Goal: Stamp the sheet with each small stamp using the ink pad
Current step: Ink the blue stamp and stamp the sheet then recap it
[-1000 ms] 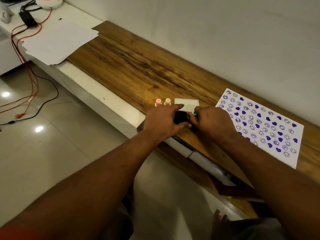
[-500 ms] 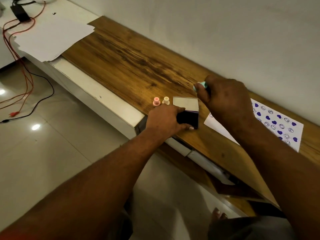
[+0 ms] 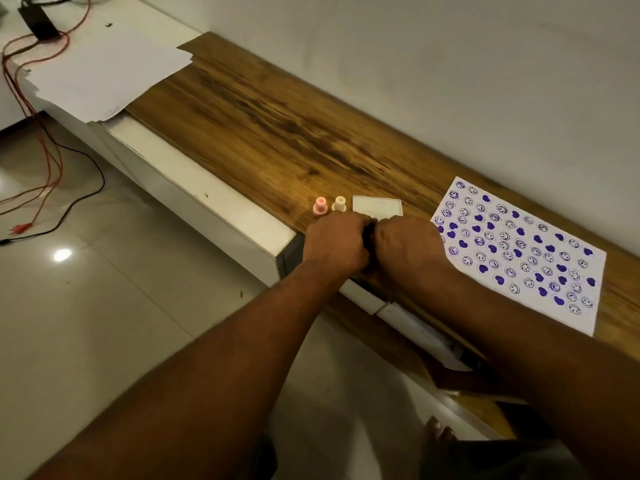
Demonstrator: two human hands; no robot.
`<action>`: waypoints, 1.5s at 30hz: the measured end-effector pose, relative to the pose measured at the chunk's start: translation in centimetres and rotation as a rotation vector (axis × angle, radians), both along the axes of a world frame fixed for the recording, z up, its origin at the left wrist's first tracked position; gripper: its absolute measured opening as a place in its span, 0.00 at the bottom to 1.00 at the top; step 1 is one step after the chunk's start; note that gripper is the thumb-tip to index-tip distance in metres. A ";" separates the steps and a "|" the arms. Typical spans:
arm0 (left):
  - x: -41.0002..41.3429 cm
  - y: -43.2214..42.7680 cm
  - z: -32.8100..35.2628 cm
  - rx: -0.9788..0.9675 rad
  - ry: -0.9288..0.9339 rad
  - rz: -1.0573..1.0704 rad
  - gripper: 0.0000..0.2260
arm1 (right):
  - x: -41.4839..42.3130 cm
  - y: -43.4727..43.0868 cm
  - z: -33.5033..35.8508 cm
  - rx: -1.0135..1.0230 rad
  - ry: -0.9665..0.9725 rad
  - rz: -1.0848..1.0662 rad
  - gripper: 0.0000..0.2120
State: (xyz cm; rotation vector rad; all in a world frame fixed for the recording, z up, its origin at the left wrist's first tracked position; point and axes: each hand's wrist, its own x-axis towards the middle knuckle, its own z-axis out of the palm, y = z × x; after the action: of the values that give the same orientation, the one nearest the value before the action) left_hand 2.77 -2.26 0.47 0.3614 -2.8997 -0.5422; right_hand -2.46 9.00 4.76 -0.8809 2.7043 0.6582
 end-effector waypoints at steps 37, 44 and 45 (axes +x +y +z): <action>-4.4 19.5 -0.5 -0.027 0.008 -0.345 0.42 | -2.8 27.5 -1.5 -0.481 0.137 -0.296 0.25; -5.2 19.5 -1.5 0.016 -0.063 -0.318 0.48 | -3.0 27.1 1.6 -0.497 0.194 -0.271 0.25; -5.3 19.5 -1.5 0.033 -0.083 -0.314 0.49 | -3.2 27.0 3.0 -0.576 0.293 -0.237 0.25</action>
State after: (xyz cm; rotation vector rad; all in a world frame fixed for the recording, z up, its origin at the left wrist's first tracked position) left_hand -2.53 17.25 -1.02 -0.0733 -3.0491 -0.6344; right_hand -5.66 36.04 7.72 -0.5801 3.2630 -0.0626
